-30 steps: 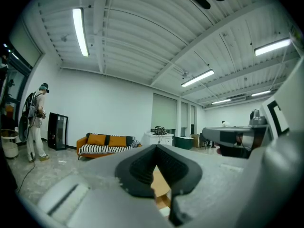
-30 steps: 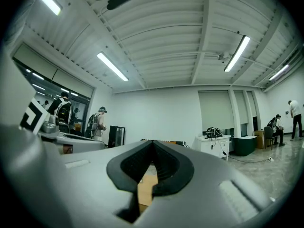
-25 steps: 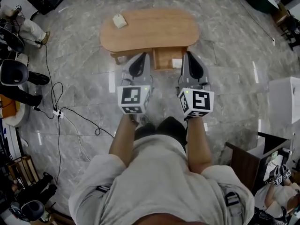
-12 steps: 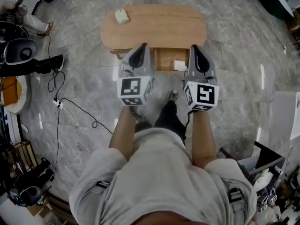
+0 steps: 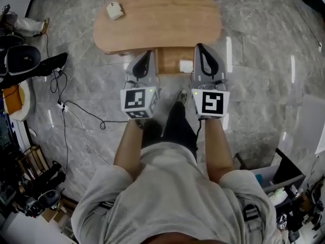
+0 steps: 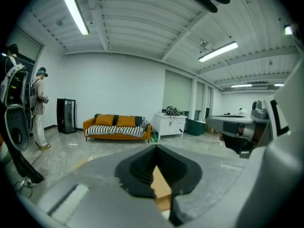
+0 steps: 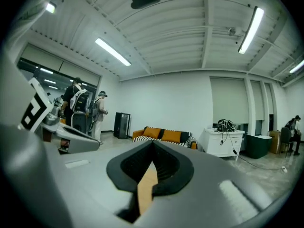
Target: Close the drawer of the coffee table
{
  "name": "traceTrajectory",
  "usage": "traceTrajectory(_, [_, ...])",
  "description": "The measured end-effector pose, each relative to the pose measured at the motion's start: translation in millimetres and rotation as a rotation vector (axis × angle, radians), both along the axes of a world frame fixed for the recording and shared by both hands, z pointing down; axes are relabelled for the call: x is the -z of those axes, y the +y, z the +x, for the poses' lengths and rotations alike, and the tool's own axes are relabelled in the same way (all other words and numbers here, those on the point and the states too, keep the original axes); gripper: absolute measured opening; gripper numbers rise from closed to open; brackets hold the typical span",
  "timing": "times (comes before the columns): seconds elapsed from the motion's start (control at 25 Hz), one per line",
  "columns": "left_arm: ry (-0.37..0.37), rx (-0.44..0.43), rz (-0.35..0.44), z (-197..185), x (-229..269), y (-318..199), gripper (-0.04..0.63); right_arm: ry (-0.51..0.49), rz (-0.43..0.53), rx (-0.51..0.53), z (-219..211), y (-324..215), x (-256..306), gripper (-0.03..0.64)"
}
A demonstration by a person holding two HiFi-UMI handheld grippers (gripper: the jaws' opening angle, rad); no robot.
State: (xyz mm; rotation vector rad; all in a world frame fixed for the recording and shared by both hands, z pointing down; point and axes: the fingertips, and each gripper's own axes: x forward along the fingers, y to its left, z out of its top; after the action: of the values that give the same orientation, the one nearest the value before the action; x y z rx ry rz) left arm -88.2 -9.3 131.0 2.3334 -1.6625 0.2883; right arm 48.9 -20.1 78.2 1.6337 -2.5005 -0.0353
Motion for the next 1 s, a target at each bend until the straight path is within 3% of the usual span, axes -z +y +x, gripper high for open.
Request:
traceTrajectory(0.16, [-0.005,0.006,-0.101,-0.7,-53.0,-1.5,0.021,0.079,-0.065,0.079,-2.8,-13.3,-50.0,0.006])
traceTrajectory(0.44, [-0.020,-0.018,-0.237,5.7,-146.4,10.9,0.020,0.065,-0.188,0.086,5.7,-15.3,-142.6,0.006])
traceTrajectory(0.6, [-0.030,-0.061,-0.254,4.7,-180.3,8.5,0.021,0.089,-0.222,0.108,1.2,-7.8,-174.4,0.006])
traceTrajectory(1.0, [-0.155,-0.205,-0.320,8.5,-297.4,16.8,0.020,0.152,-0.407,0.150,21.1,10.3,-309.4,0.006])
